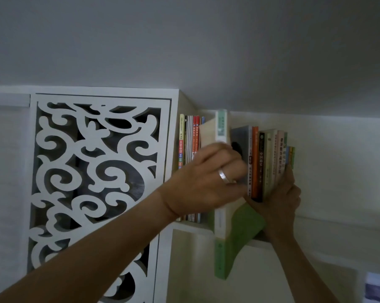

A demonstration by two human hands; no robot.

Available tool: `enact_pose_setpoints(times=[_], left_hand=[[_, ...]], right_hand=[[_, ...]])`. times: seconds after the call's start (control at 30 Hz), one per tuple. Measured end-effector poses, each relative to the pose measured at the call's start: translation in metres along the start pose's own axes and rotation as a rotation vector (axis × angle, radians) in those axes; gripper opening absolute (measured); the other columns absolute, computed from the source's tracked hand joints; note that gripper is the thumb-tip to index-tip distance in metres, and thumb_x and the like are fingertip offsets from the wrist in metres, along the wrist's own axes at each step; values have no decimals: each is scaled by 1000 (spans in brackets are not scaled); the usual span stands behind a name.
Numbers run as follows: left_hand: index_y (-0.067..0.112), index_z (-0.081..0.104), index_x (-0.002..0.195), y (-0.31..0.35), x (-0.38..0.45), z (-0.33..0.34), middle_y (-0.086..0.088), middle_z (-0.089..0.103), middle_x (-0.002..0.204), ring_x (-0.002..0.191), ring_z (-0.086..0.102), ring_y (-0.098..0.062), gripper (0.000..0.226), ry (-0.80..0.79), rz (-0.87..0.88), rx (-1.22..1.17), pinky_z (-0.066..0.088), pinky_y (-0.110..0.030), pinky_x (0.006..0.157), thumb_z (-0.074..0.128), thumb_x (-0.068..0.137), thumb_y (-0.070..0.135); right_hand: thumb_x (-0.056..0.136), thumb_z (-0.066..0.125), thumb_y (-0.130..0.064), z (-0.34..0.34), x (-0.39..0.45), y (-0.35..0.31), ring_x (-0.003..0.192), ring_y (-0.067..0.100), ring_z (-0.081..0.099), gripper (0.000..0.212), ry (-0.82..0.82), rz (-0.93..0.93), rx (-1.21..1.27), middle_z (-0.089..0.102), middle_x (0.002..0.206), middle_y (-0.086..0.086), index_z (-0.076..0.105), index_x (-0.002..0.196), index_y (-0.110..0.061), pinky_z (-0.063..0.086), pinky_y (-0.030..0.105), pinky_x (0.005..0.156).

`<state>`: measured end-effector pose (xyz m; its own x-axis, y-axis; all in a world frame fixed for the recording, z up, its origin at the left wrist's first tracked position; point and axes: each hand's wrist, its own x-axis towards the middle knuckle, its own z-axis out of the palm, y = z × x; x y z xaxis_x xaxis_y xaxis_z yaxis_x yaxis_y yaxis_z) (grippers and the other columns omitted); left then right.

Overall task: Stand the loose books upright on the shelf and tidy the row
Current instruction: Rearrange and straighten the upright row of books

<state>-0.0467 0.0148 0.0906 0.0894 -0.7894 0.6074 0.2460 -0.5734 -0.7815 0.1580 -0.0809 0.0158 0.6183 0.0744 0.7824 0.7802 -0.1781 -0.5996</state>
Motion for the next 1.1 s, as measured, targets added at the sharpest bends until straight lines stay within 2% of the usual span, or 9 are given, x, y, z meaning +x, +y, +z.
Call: enact_pose_setpoints(times=[0.1, 0.2, 0.27, 0.33, 0.5, 0.7, 0.8, 0.93, 1.1], left_hand=[[19, 70, 74, 10, 7, 13, -3, 50, 102, 99, 54, -20, 31, 35, 38, -38, 39, -33, 102, 58, 96, 0], [18, 71, 80, -4, 4, 32, -4, 50, 105, 102, 51, -21, 24, -17, 62, -42, 38, -34, 101, 62, 95, 1], [16, 74, 82, -21, -3, 44, -6, 61, 103, 104, 50, -22, 15, -136, 104, -6, 39, -35, 100, 78, 82, 2], [15, 76, 84, -39, -18, 53, -8, 69, 99, 106, 48, -24, 18, -279, 128, 26, 38, -38, 101, 85, 72, 6], [15, 75, 90, -46, -53, 66, -9, 68, 108, 112, 48, -27, 15, -460, 88, 62, 35, -41, 108, 63, 85, 9], [18, 78, 99, -44, -44, 61, -4, 72, 114, 120, 60, -26, 16, -763, -43, 76, 32, -42, 117, 74, 83, 16], [13, 67, 127, -17, -12, 64, -11, 64, 135, 137, 48, -31, 30, -1177, -172, 274, 18, -52, 127, 61, 101, 27], [8, 41, 152, 45, 24, 85, -25, 41, 156, 151, 20, -52, 68, -1578, -235, 533, -7, -72, 120, 45, 102, 53], [1, 9, 161, 77, -22, 117, -30, 13, 166, 155, 7, -49, 77, -1469, -300, 394, 1, -62, 126, 48, 105, 36]], right_hand=[[47, 59, -79, -5, 1, 3, 120, 41, 40, 137, 27, -2, 34, 39, 135, 25, 11, 160, -18, 42, 58, 93], [57, 84, -59, -1, 0, 8, 116, 40, 39, 134, 42, -3, -1, 37, 132, 21, 6, 159, -23, 47, 61, 90], [61, 91, -47, 0, 0, 11, 116, 39, 38, 132, 50, -9, -47, 35, 133, 18, 3, 158, -29, 48, 63, 87], [58, 87, -55, -1, -1, 11, 117, 38, 36, 133, 46, -17, -40, 33, 134, 17, 3, 158, -28, 47, 62, 88], [52, 87, -58, -1, -3, 12, 122, 37, 36, 139, 53, -9, -18, 32, 138, 16, 2, 158, -30, 46, 61, 90], [55, 95, -37, 2, 2, 16, 126, 37, 34, 138, 73, -8, -53, 31, 141, 18, 4, 158, -26, 44, 61, 93], [55, 94, -34, 2, 1, 18, 124, 36, 34, 137, 80, -18, -73, 31, 140, 16, 4, 158, -25, 45, 59, 92], [55, 92, -44, 3, 0, 15, 126, 35, 34, 137, 89, -17, -72, 31, 140, 14, 3, 158, -29, 45, 61, 94], [52, 91, -52, 4, -2, 10, 127, 39, 35, 141, 123, 9, -127, 31, 142, 19, 2, 158, -28, 43, 64, 97]])
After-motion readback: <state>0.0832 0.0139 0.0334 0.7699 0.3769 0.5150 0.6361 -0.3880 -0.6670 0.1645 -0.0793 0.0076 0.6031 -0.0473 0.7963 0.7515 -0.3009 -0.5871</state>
